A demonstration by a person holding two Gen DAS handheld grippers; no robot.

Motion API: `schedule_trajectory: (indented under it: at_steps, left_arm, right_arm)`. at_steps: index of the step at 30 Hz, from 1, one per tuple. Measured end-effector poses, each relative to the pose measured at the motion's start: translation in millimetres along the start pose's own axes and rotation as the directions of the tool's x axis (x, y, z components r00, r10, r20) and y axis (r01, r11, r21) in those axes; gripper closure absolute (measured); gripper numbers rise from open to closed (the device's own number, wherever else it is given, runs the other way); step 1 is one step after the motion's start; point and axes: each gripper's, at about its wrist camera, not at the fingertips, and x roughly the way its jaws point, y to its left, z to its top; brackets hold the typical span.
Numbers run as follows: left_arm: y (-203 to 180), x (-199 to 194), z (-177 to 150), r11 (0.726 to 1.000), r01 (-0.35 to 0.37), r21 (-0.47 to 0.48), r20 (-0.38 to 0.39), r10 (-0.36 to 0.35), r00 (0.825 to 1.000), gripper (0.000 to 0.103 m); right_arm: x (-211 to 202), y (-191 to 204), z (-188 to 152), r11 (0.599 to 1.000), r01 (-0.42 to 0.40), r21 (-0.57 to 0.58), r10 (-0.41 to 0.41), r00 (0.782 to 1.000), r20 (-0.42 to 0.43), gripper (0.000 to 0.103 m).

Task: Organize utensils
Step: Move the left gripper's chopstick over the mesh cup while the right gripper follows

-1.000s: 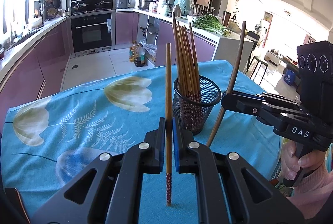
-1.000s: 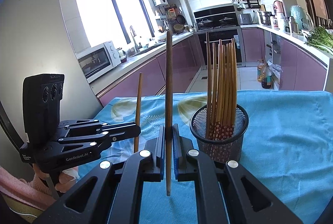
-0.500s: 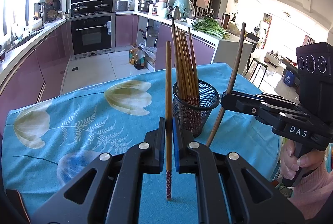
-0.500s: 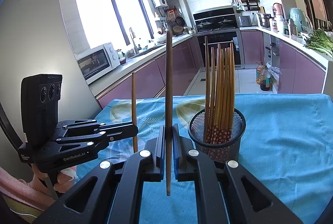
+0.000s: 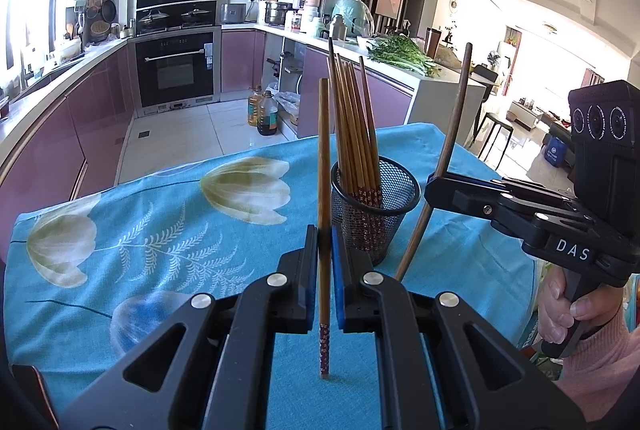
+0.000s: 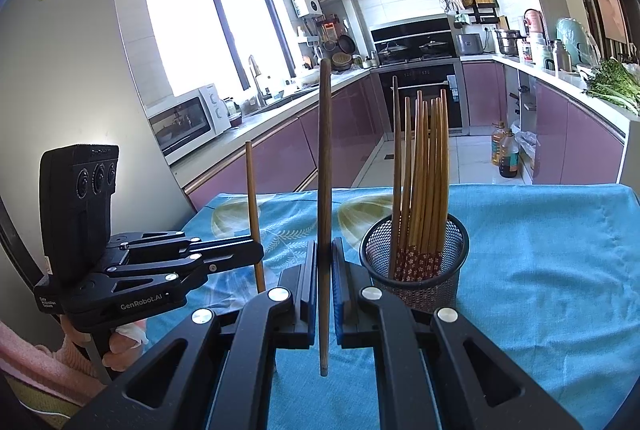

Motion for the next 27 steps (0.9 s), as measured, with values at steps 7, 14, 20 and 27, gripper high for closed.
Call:
schedule_trajectory:
  at_steps: [7, 14, 20, 27]
  left_arm:
    - [0, -2, 2, 1.000, -0.002, 0.003, 0.006, 0.002, 1.000, 0.095]
    - [-1, -3, 5, 1.000, -0.003, 0.004, 0.010, 0.003, 1.000, 0.095]
    - [-1, -3, 7, 1.000, -0.004, 0.007, 0.011, 0.004, 1.000, 0.095]
    - [-2, -3, 10, 1.000, -0.003, 0.011, 0.015, 0.003, 1.000, 0.095]
  right_arm:
    - [-4, 0, -1, 1.000, 0.000, -0.004, 0.000, 1.000, 0.009, 0.097]
    - [-4, 2, 0, 1.000, 0.000, -0.009, 0.000, 1.000, 0.014, 0.097]
    - [-4, 2, 0, 1.000, -0.001, -0.008, 0.001, 1.000, 0.015, 0.097]
    - [-6, 3, 7, 1.000, 0.002, -0.009, -0.002, 1.000, 0.022, 0.097]
